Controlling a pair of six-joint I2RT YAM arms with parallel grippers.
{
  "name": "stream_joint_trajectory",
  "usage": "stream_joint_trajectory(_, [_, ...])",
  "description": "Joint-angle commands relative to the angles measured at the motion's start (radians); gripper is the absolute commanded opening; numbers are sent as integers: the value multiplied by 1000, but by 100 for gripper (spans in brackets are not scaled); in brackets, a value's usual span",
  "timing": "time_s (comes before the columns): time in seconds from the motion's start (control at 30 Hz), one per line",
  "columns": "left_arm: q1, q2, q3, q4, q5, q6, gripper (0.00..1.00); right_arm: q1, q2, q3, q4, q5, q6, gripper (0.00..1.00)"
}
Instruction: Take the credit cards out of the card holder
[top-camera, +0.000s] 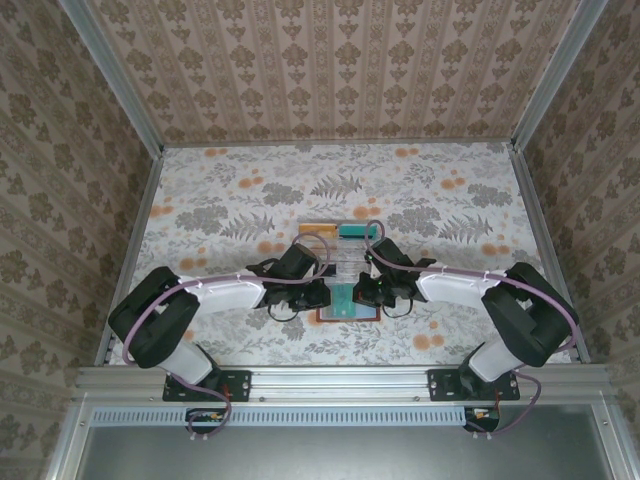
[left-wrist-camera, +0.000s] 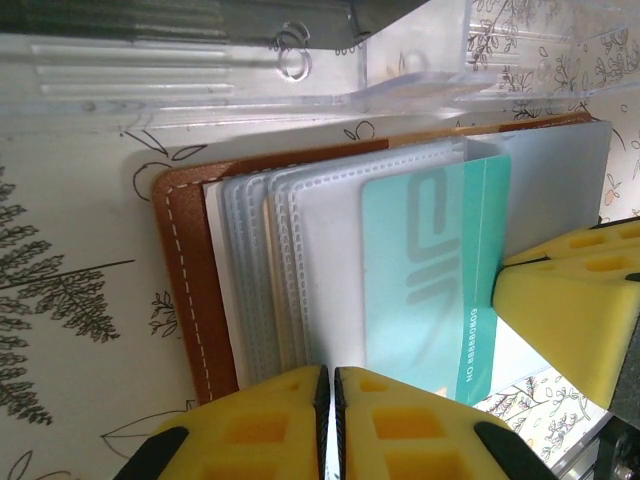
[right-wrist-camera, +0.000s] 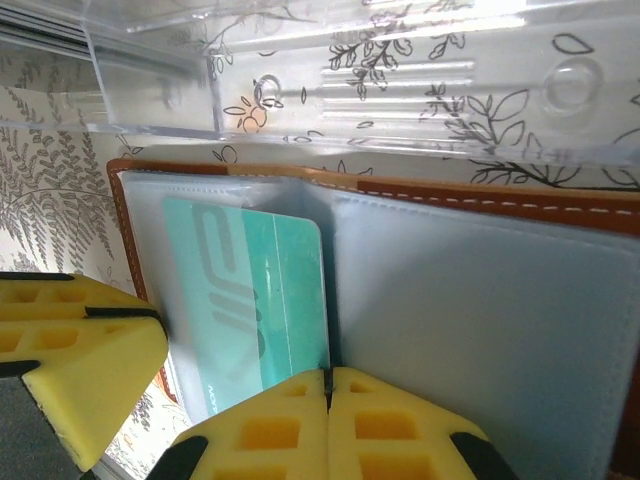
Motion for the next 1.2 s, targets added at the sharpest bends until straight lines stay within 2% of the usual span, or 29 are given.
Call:
stream_joint_trajectory(0.0, [0,23,-10,-55,-13,12,12,-4,-16,-17,-24,-7,-8,9])
stream_joint_trajectory(0.03, [-1,26,-8,-55,-13,11,9,-5,-12,-19,-15,-11,-5,14])
stream_joint_trajectory(0.1, [-3,28,-5,-56,-11,12,8,-4,-7,-24,3,-15,1,19])
stream_joint_trajectory(0.2, [-2,33,-3,-56,-10,11,3,-4,7,-32,34,-25,13,21])
stream_joint_trajectory(0.5, [-8,34,-3,-56,-10,8,1,-4,37,-59,108,-58,40,22])
stream_joint_trajectory(0.57, [-10,34,-3,-57,-8,8,1,-4,36,-60,108,-58,40,20])
stream_joint_trajectory(0.77, [-10,29,-3,-66,-13,11,0,-7,14,-66,72,-31,31,1])
stream_joint_trajectory(1.17, [-3,6,-9,-91,-20,25,0,-81,-115,-109,-40,-14,-33,0])
